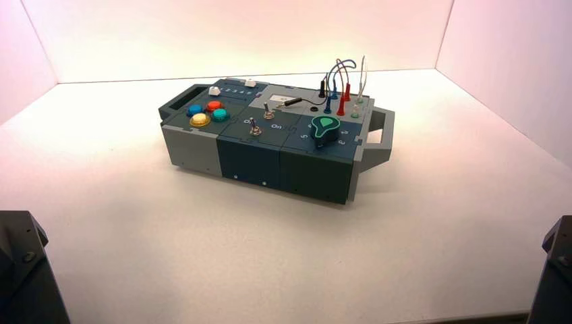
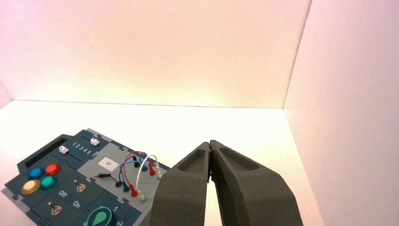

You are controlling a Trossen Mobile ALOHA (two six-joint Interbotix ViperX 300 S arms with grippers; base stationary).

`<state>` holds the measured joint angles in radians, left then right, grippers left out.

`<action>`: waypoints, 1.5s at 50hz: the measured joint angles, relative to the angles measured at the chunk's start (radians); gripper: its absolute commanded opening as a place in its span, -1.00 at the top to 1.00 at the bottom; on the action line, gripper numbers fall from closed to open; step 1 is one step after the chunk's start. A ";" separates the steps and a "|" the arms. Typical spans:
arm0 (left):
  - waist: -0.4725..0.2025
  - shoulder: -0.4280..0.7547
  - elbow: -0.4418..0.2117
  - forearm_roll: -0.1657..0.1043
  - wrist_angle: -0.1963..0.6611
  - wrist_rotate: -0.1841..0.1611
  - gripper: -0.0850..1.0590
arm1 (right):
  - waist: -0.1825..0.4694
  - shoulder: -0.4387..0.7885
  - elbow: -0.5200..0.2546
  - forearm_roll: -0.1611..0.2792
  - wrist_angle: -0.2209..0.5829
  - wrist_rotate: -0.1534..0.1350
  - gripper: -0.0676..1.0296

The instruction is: Close left gripper.

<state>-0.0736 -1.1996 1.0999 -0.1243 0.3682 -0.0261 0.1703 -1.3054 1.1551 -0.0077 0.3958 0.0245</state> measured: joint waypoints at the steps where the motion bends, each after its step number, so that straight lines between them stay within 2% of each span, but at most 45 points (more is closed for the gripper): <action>1: 0.002 0.002 -0.002 0.000 0.000 0.000 -0.93 | 0.000 0.000 0.000 0.000 0.002 0.000 0.92; 30: 0.000 0.003 -0.005 -0.005 0.014 0.000 -0.93 | 0.002 0.000 0.002 0.012 0.000 0.003 0.92; 49: 0.000 -0.006 -0.006 -0.008 0.060 0.000 -0.93 | 0.002 0.000 0.002 0.018 0.009 0.002 0.92; 70: 0.000 0.002 -0.014 -0.009 0.055 0.000 -0.93 | 0.000 0.000 0.002 0.017 0.014 0.003 0.92; 73: 0.000 0.002 -0.014 -0.009 0.044 0.000 -0.82 | 0.002 0.000 0.002 0.018 0.012 0.003 0.92; 75: 0.000 0.002 -0.014 -0.009 0.041 0.000 -0.50 | 0.000 0.000 0.002 0.017 0.014 0.003 0.92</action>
<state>-0.0736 -1.1980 1.0861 -0.1335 0.4096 -0.0261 0.1703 -1.3054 1.1566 0.0092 0.4096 0.0276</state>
